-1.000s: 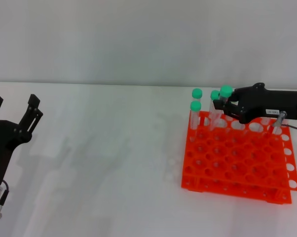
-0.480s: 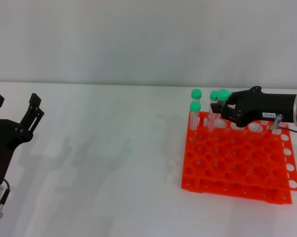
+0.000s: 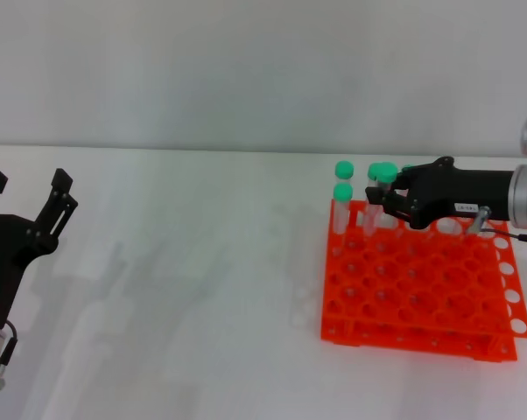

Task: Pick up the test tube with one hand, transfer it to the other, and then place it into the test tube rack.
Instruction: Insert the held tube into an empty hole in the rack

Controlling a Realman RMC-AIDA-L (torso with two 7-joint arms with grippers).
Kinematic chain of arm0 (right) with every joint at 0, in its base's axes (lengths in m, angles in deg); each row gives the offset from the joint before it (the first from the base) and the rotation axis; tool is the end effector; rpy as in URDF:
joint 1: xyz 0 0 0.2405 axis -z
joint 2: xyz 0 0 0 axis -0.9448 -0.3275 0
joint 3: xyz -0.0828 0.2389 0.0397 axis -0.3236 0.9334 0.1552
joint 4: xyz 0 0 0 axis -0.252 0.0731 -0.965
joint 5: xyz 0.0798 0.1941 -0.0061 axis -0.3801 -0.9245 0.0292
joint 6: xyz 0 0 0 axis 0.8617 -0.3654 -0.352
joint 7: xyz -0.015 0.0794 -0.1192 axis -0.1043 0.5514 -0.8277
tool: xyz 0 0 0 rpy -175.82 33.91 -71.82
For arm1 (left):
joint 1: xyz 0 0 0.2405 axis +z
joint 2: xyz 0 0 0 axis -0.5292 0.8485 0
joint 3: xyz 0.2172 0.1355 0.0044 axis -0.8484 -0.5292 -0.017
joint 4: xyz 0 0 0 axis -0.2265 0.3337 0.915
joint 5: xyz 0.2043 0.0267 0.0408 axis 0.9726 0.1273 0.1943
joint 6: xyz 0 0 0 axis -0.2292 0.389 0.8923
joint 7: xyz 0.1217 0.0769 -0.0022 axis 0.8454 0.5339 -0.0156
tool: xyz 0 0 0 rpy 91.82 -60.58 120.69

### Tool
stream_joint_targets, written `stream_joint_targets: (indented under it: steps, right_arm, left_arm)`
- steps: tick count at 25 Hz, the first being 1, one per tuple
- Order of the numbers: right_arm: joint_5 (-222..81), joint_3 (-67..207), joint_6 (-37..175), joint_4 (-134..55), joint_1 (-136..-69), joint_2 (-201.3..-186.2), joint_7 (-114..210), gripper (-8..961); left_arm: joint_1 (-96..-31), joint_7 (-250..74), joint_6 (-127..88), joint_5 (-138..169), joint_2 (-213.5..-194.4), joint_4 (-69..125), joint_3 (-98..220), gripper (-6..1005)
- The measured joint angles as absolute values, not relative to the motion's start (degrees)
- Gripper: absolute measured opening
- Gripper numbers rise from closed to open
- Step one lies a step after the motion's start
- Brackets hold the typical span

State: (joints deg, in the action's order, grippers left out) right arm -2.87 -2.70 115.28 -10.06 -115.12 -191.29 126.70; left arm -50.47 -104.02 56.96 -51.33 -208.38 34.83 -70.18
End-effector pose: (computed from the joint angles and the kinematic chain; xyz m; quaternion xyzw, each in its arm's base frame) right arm 0.1783 0.4379 -0.0107 -0.9473 0.1321 0.1774 0.2319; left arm -0.3315 0.2839 0.0102 -0.6267 -0.2228 -0.4130 0.6221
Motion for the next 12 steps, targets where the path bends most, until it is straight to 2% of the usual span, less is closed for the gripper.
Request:
stream_joint_targets:
  steps: [12]
  right_arm:
    - [1.35, -3.40, 113.74, -10.72, -116.38, -192.57, 128.12, 365]
  left_arm:
    - [-50.15, -104.11, 56.81, -51.33, -208.38, 34.82, -70.17, 898]
